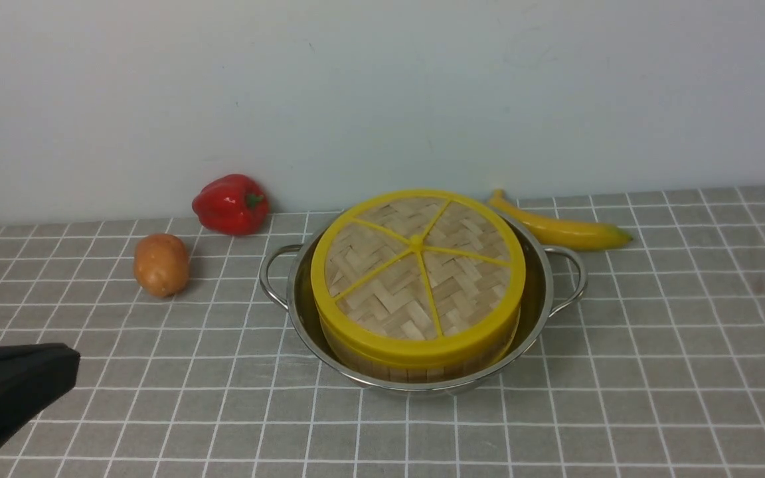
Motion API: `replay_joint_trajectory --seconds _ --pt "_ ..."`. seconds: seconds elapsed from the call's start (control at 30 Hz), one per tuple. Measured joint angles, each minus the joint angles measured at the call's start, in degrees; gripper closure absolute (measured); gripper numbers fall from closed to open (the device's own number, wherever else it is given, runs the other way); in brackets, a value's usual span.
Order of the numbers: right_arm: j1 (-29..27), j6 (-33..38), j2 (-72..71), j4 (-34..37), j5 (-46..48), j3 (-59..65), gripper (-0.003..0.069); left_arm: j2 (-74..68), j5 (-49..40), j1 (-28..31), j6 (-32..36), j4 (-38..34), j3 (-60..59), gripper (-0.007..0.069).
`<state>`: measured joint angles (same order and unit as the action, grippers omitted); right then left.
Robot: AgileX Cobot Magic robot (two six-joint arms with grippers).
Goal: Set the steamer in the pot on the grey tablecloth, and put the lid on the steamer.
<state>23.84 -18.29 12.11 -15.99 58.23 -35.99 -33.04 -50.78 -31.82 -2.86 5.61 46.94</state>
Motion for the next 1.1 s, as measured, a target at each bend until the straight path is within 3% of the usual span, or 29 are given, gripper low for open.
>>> replay_joint_trajectory --seconds 0.53,0.77,0.9,1.1 --pt "0.00 -0.73 0.00 14.67 0.00 0.00 0.0657 0.29 1.01 0.34 0.20 -0.42 -0.47 0.0619" --pt "0.00 -0.78 0.00 18.89 0.00 0.00 0.0638 7.39 2.18 16.33 7.34 1.04 -5.29 0.0602" --pt "0.00 -0.78 0.00 21.15 0.00 0.00 0.0622 16.09 10.05 27.55 9.53 1.85 -15.04 0.0591" --pt "0.00 -0.78 0.00 21.81 0.00 0.00 0.0609 25.17 19.37 33.64 9.58 1.96 -28.24 0.0580"
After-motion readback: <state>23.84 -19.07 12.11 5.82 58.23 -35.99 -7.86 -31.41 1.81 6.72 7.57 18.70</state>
